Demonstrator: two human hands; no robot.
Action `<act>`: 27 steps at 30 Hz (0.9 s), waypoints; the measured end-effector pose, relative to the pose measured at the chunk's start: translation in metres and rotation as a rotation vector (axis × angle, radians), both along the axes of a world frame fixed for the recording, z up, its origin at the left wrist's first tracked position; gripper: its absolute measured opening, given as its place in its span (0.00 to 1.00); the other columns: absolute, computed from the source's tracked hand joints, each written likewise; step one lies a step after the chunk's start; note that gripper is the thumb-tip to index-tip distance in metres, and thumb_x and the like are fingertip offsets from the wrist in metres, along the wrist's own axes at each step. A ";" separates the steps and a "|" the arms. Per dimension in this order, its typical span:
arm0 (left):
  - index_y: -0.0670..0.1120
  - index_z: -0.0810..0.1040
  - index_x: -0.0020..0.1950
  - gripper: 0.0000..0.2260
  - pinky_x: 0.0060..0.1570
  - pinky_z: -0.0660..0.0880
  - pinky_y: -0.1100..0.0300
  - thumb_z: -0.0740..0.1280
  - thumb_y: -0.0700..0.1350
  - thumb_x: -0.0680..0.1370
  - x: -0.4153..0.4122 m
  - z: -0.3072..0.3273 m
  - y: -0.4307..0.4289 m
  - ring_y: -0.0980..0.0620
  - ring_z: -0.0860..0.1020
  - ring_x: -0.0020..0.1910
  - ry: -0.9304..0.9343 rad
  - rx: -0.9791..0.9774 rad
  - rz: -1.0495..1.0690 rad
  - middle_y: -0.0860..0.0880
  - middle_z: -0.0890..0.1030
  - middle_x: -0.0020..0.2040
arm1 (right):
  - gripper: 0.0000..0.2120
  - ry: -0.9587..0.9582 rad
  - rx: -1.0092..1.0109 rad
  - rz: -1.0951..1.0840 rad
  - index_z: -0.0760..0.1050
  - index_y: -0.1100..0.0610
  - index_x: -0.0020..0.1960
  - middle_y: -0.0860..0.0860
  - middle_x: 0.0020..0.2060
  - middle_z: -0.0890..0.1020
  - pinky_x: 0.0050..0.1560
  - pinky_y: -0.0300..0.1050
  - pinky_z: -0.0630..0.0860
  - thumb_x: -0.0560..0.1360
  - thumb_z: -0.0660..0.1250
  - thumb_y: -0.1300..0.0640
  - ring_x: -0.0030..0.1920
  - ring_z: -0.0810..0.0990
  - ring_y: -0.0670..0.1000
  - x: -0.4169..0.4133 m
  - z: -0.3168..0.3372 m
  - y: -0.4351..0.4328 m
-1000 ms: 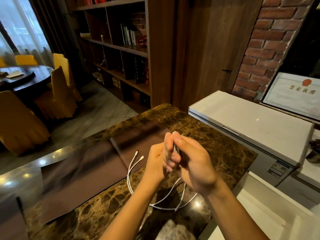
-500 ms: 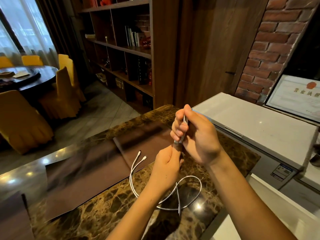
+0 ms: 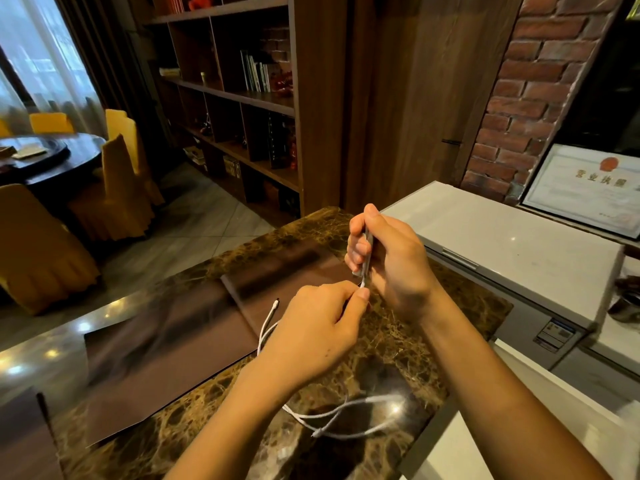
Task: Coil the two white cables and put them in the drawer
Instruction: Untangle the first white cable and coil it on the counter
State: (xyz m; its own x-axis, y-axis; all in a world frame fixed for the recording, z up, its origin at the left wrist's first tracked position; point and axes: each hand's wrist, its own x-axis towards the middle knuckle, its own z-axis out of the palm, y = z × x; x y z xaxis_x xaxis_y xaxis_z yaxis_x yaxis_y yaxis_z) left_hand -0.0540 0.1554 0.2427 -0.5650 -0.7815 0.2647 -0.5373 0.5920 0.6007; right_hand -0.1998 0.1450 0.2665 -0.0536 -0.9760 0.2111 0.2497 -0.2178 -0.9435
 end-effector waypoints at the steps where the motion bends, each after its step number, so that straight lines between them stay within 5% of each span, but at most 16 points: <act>1: 0.49 0.81 0.46 0.17 0.41 0.76 0.48 0.57 0.54 0.84 0.002 0.004 -0.001 0.53 0.77 0.33 -0.022 -0.026 -0.002 0.49 0.81 0.34 | 0.20 0.008 -0.001 0.004 0.75 0.58 0.43 0.49 0.29 0.71 0.35 0.43 0.70 0.86 0.52 0.50 0.32 0.70 0.48 -0.001 0.000 0.000; 14: 0.48 0.83 0.39 0.17 0.33 0.71 0.55 0.64 0.54 0.82 0.008 0.058 -0.025 0.50 0.77 0.32 -0.003 -0.225 -0.094 0.48 0.80 0.30 | 0.22 0.296 -0.087 -0.032 0.78 0.51 0.37 0.48 0.32 0.76 0.40 0.47 0.71 0.83 0.53 0.46 0.36 0.75 0.48 -0.006 -0.007 0.000; 18: 0.50 0.85 0.37 0.18 0.34 0.71 0.64 0.64 0.54 0.82 0.004 0.065 -0.033 0.55 0.79 0.33 0.001 -0.197 -0.138 0.52 0.83 0.32 | 0.26 0.314 -0.074 -0.043 0.76 0.61 0.40 0.58 0.36 0.75 0.43 0.56 0.70 0.83 0.52 0.44 0.40 0.73 0.57 -0.001 -0.013 0.001; 22: 0.47 0.84 0.37 0.23 0.42 0.79 0.46 0.61 0.58 0.83 0.000 0.064 -0.045 0.50 0.83 0.34 0.107 -0.091 -0.161 0.48 0.85 0.33 | 0.19 0.226 -0.059 -0.071 0.78 0.50 0.39 0.53 0.33 0.75 0.37 0.50 0.69 0.81 0.53 0.47 0.35 0.73 0.50 0.003 -0.017 0.008; 27: 0.42 0.82 0.34 0.25 0.33 0.74 0.52 0.63 0.57 0.83 -0.006 0.060 -0.056 0.50 0.76 0.27 0.197 -0.053 -0.131 0.42 0.79 0.28 | 0.18 0.132 0.042 -0.034 0.74 0.58 0.42 0.50 0.32 0.75 0.34 0.45 0.70 0.78 0.56 0.45 0.31 0.74 0.45 0.010 -0.022 0.013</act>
State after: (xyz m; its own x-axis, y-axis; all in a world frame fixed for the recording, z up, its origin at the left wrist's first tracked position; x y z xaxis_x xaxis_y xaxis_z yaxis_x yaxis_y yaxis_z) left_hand -0.0601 0.0990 0.3029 -0.5943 -0.6868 0.4185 -0.3290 0.6824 0.6527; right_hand -0.1896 0.1582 0.2440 -0.0614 -0.9822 0.1775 0.1163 -0.1836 -0.9761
